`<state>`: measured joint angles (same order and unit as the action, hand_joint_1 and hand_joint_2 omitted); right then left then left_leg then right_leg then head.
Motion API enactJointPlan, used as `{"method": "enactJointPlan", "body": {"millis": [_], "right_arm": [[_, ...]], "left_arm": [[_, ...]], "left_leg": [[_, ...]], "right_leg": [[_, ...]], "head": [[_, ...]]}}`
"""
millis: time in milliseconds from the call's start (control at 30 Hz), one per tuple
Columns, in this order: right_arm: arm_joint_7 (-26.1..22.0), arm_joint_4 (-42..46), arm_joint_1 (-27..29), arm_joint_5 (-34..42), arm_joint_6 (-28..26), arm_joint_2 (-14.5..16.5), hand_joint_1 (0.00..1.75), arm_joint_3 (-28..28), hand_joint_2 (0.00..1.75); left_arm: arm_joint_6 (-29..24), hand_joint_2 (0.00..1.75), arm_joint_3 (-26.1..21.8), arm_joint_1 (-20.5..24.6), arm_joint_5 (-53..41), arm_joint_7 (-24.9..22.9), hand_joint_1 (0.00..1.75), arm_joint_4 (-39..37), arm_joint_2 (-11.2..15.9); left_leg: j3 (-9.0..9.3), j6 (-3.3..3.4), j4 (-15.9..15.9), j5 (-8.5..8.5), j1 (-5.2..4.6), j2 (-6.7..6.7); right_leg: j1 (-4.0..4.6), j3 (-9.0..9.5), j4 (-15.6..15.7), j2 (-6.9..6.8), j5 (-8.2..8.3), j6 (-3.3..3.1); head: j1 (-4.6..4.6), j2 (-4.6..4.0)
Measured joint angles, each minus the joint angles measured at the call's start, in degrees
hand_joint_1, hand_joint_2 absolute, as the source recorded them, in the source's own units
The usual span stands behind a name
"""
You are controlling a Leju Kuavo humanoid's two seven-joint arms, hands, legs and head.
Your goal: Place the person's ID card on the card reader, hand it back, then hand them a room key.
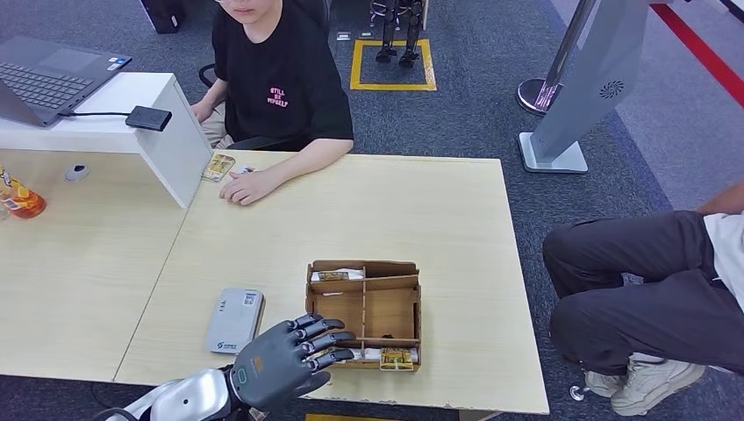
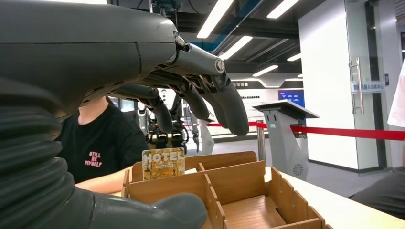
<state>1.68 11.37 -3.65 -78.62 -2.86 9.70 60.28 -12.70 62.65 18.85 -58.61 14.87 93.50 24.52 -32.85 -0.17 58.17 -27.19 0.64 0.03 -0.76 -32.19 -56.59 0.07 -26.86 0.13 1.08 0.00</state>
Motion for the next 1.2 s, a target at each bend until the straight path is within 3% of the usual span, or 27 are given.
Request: {"method": "enactJointPlan", "body": {"millis": [133,867,1200], "right_arm": [[-0.03,0.0,-0.02,0.0,0.05,0.0,0.0,0.0,0.0],[-0.09,0.02,-0.01,0.17,0.03,0.0,0.0,0.01,0.0],[-0.09,0.02,-0.03,0.17,0.03,0.0,0.0,0.02,0.0]], "left_arm": [[1.2,1.75,0.96,1.08,0.46,-0.09,0.45,0.0,0.19],[2.58,1.75,4.09,2.43,-1.68,-3.32,0.37,-0.85,0.47],[2.84,1.75,5.35,2.39,-4.91,-6.09,0.37,-3.99,-2.08]], "left_leg": [[0.0,0.0,0.0,0.0,0.0,0.0],[0.0,0.0,0.0,0.0,0.0,0.0],[-0.01,0.0,0.0,0.0,-0.01,0.0]], "right_leg": [[0.0,0.0,0.0,0.0,0.0,0.0],[0.0,-0.01,0.0,0.01,0.0,0.0],[-0.01,0.0,0.0,0.0,0.0,0.0]], "head": [[-0.01,0.0],[-0.01,0.0],[-0.01,0.0]]}}
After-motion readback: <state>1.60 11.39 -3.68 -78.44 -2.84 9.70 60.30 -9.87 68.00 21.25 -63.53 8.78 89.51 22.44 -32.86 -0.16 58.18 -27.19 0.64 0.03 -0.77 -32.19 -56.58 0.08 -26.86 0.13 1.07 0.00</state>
